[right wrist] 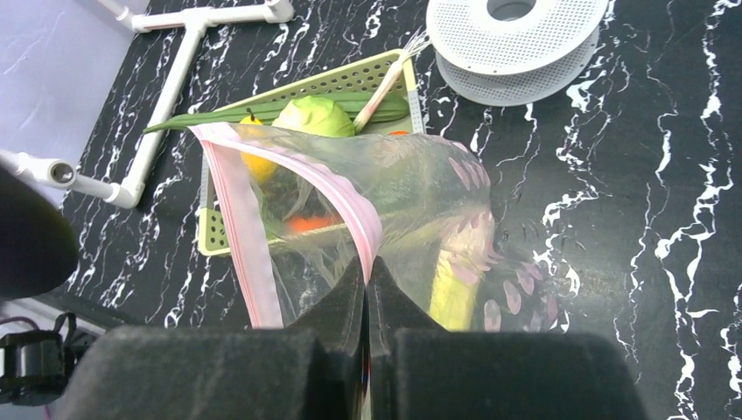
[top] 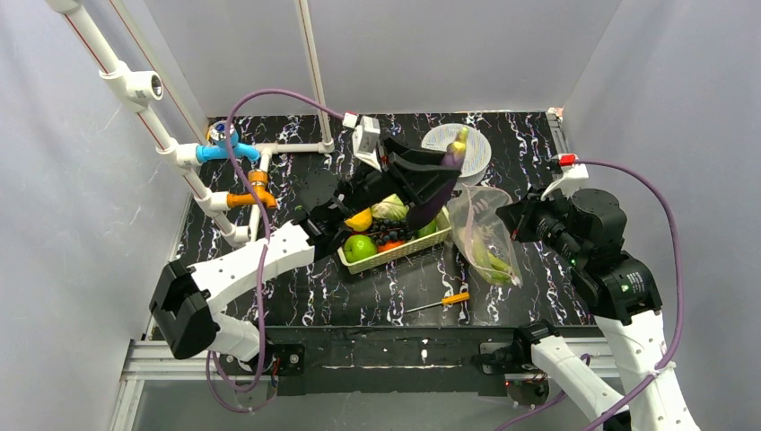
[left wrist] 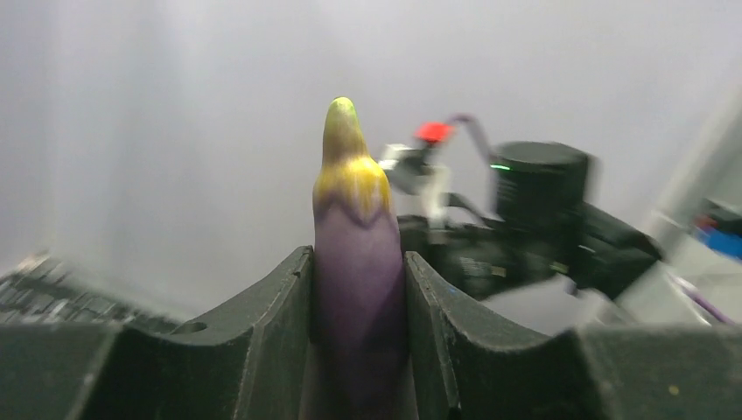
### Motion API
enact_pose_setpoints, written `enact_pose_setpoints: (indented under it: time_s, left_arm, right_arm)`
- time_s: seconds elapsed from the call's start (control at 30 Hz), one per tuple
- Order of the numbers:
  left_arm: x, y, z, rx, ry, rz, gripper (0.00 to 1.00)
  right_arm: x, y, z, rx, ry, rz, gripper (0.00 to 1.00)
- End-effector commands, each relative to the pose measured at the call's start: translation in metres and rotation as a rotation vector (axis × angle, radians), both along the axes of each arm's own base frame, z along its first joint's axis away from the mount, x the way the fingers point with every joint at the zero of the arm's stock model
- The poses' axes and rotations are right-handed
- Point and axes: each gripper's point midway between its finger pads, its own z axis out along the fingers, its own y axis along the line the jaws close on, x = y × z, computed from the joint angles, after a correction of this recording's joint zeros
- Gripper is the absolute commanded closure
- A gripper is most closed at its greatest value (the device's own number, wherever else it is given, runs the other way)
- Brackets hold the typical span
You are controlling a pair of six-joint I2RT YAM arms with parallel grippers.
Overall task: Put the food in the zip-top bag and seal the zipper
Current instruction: Place the fake vegetable in the zipper food storage bag.
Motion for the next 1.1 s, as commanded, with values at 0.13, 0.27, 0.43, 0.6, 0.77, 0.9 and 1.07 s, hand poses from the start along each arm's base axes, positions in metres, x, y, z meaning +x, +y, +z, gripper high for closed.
enact_pose_setpoints:
  time_s: [0.13, 0.27, 0.43, 0.6, 0.77, 0.9, 1.07]
  left_arm:
    - [-0.089, -0.009, 0.061, -0.217, -0.42, -0.486, 1.0]
    - [-0.116, -0.034, 0.059, -0.22, -0.549, -0.612, 1.0]
    - [-0.14, -0.053, 0.048, -0.175, -0.654, -0.746, 1.0]
    - [-0.135, -0.064, 0.035, -0.137, -0.657, -0.75, 1.0]
    - [-0.123, -0.075, 0.017, -0.12, -0.664, -0.717, 1.0]
    - [-0.106, -0.087, -0.001, -0.093, -0.69, -0.617, 1.0]
    - [-0.093, -0.096, -0.019, -0.045, -0.728, -0.561, 1.0]
  right_arm:
    - [-0.007, 0.013, 0.031, 0.066, -0.046, 0.069, 0.99]
    - [-0.009, 0.021, 0.034, 0.099, -0.037, 0.102, 0.99]
    - [-0.011, 0.026, 0.039, 0.115, -0.041, 0.129, 0.99]
    - [-0.014, 0.027, 0.044, 0.13, -0.053, 0.136, 0.99]
    - [-0.016, 0.03, 0.048, 0.145, -0.056, 0.152, 0.99]
    - [-0.015, 0.031, 0.049, 0.147, -0.055, 0.154, 0.99]
    - [-0.013, 0.031, 0.047, 0.145, -0.048, 0.152, 0.99]
